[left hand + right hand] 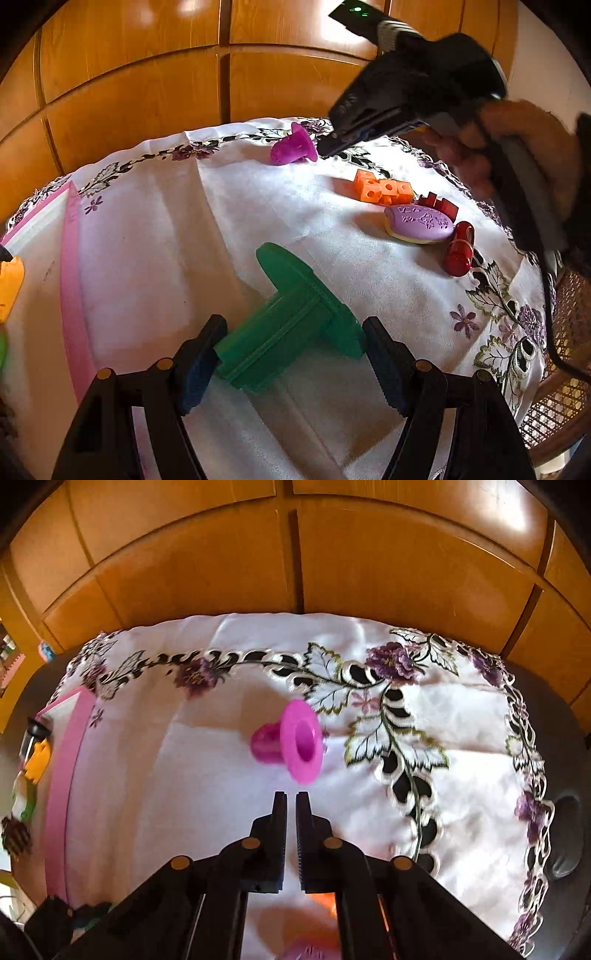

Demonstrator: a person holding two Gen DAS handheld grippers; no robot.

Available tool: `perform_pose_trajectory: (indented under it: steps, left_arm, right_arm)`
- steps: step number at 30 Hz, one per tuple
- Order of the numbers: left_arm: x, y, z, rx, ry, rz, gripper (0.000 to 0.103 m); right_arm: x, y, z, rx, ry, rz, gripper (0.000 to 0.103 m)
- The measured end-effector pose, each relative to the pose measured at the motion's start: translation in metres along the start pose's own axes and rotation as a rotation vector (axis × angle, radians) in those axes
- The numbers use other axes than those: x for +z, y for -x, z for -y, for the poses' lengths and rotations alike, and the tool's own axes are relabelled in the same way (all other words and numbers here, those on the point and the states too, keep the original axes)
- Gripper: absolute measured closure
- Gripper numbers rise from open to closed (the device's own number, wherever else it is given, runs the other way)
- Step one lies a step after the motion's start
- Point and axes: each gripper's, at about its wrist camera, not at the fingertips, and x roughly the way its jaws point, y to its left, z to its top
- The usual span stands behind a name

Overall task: Organize rigid objects
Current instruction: 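Close the right tool on the magenta cup while the left tool holds the green spool, then carry the green spool into the tray, stand it upright, open the left tool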

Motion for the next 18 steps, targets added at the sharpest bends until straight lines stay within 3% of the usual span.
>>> perform_pose_trajectory:
  steps: [2,4,5,6,14,17,18]
  left_arm:
    - [0.000,0.001,0.000,0.003,0.000,-0.001,0.028]
    - [-0.001,0.001,0.001,0.005,-0.003,-0.001,0.028]
    - [-0.001,0.002,0.001,0.006,-0.003,-0.001,0.028]
    - [-0.002,0.002,0.001,0.007,-0.003,-0.001,0.028]
    - [-0.001,0.000,-0.001,-0.005,0.000,-0.001,0.027]
    - [0.000,0.000,-0.002,-0.009,0.002,-0.001,0.027]
    - [0.000,-0.001,-0.003,-0.010,0.004,-0.001,0.028]
  right_arm:
    - [-0.005,0.003,0.000,0.020,0.010,0.013,0.099]
    - [-0.005,0.003,0.003,0.037,-0.006,0.018,0.071]
    - [-0.004,0.001,0.004,0.037,-0.026,0.019,0.045]
    - [-0.002,0.000,0.005,0.037,-0.045,0.021,0.037]
    - [0.034,-0.045,0.002,-0.009,-0.093,-0.030,0.033]
    - [0.034,-0.056,-0.003,0.048,-0.083,-0.075,0.046]
    - [0.032,-0.054,-0.006,0.035,-0.064,-0.064,0.046]
